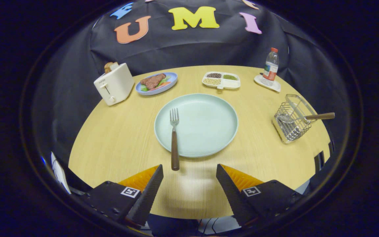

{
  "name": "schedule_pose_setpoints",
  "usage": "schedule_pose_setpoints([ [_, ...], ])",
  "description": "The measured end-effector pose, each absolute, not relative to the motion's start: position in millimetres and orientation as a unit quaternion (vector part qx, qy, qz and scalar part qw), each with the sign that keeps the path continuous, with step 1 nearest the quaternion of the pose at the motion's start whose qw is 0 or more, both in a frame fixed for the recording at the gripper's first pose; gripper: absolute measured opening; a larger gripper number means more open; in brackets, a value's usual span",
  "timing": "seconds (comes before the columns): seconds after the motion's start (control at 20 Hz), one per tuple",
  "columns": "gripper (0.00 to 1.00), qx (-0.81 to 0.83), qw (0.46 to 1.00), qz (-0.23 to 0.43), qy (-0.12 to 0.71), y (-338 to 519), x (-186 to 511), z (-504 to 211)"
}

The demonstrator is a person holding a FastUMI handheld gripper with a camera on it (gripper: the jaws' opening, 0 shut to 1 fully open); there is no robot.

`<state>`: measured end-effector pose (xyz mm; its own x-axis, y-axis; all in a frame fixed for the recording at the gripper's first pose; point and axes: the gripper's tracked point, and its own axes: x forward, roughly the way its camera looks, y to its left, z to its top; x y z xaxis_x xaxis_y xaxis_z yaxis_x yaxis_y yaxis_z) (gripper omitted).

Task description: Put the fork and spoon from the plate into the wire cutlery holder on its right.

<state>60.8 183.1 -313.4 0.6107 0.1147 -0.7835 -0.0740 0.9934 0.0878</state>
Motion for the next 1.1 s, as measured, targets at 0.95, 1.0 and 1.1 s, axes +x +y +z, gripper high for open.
schedule_pose_setpoints([
  [0.95,0.6,0.039,0.842,0.071,0.533,226,90,-344],
  [1.0,0.59,0.037,0.842,0.069,0.534,226,92,-346],
  [1.1,0.48,0.039,0.838,0.072,0.54,228,92,-348],
])
